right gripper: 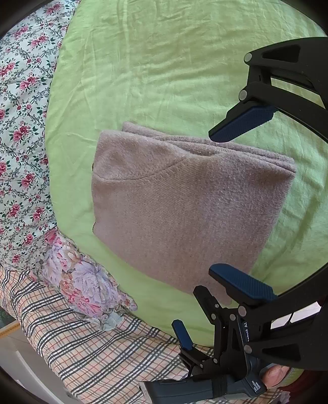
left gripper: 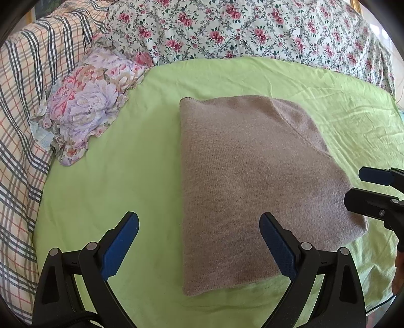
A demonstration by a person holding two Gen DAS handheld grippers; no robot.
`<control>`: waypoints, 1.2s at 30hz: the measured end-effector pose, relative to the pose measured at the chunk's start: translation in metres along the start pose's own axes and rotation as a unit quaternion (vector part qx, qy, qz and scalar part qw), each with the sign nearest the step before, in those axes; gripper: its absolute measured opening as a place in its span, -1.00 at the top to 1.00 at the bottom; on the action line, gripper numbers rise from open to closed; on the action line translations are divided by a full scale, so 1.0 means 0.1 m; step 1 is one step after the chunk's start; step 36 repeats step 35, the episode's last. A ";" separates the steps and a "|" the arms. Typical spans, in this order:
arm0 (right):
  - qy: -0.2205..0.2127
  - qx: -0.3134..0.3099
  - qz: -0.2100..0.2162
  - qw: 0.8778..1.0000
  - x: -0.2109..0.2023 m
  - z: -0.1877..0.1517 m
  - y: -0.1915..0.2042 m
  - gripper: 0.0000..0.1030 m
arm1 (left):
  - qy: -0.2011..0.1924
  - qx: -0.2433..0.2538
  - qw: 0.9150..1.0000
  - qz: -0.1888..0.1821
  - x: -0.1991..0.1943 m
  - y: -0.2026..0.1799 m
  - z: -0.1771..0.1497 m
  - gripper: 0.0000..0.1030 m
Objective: Fold small clothes
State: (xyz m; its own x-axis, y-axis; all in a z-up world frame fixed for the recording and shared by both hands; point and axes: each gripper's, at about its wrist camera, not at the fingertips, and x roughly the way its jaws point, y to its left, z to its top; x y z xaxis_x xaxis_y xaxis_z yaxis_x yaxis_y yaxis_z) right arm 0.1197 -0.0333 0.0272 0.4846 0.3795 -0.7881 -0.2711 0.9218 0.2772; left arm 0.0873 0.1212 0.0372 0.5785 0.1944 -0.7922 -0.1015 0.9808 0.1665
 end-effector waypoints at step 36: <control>-0.004 0.021 0.012 1.000 0.13 0.15 -0.06 -0.88 | 0.006 -0.013 1.000 0.002 0.17 0.08 0.26 -0.88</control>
